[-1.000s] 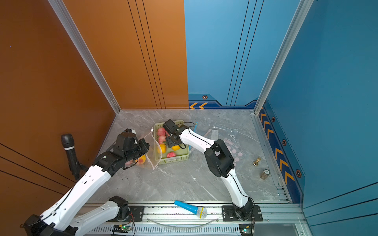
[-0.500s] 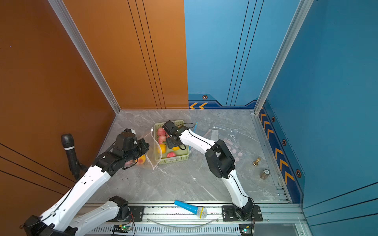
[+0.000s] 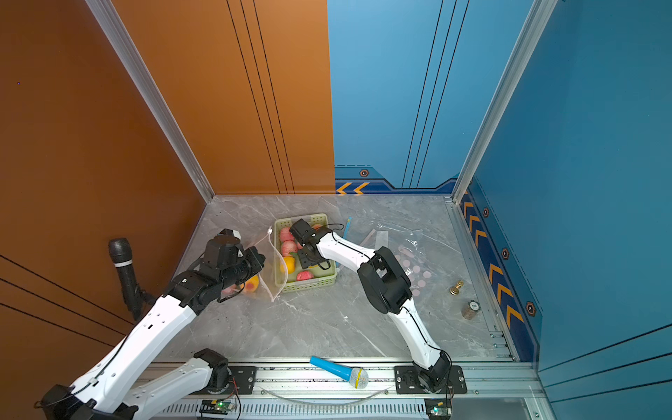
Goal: Place the peach in a zip-top bag and seal the zipper
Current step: Pick up the peach from the basket.
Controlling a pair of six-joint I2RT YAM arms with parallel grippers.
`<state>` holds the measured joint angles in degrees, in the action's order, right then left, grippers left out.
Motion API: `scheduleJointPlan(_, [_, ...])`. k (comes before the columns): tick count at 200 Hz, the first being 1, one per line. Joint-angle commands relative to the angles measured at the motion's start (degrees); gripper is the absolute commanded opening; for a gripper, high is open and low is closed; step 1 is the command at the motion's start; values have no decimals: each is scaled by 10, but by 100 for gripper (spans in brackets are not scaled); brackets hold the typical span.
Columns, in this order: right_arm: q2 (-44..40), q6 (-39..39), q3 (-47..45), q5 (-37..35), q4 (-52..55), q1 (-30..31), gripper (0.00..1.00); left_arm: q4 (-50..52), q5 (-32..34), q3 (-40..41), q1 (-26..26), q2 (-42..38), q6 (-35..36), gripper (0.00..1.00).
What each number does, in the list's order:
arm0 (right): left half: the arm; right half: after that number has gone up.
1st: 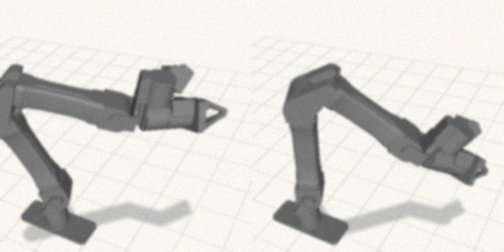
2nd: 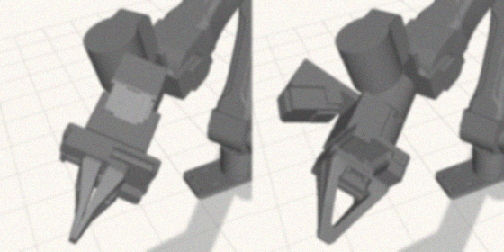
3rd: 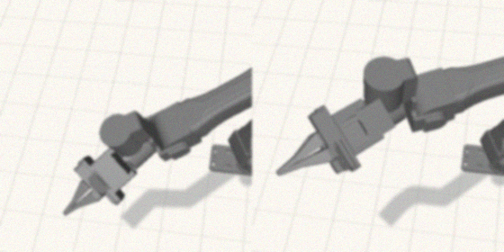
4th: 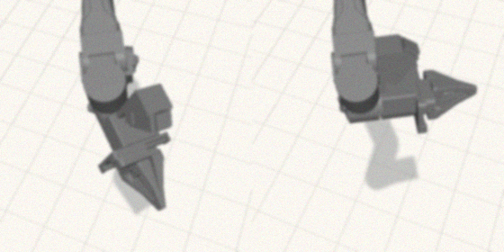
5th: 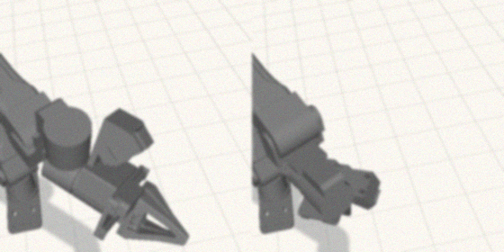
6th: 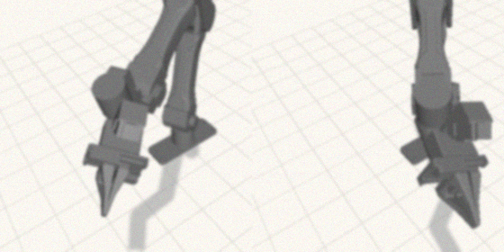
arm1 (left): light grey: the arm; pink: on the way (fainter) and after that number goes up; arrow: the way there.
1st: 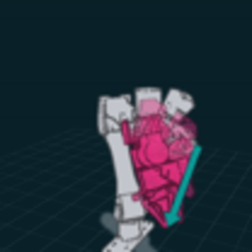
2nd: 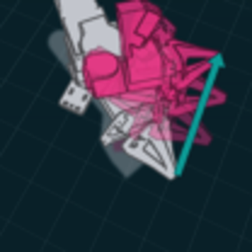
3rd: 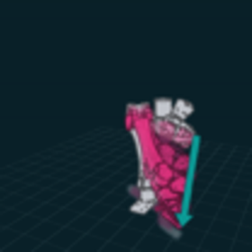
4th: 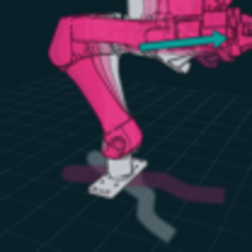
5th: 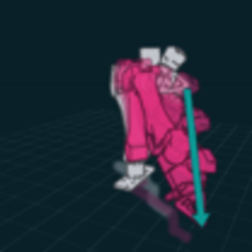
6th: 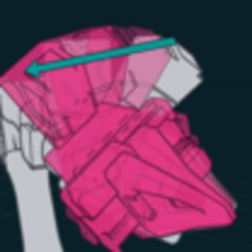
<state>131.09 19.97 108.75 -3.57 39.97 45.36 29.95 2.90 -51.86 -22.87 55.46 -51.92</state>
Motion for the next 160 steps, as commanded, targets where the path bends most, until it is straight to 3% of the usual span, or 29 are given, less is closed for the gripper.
scheduleJointPlan(1, [-35, 0, -8, -7, 10, -1, 45, 1, -4, -18, 7, -4, 10, 0])
scheduleJointPlan(38, [-147, 1, -77, -26, -25, 13, 35, 5, -3, -21, 8, -2, 14, 0])
scheduleJointPlan(92, [-333, 25, -225, 3, -160, 50, 31, 6, -2, -31, 13, 5, 21, 0])
scheduleJointPlan(131, [-389, 33, -272, 13, -231, 92, 30, 5, -6, -41, 15, 10, 26, 0])
scheduleJointPlan(160, [-386, 33, -280, 26, -270, 118, 31, 6, -9, -45, 16, 12, 27, 0])
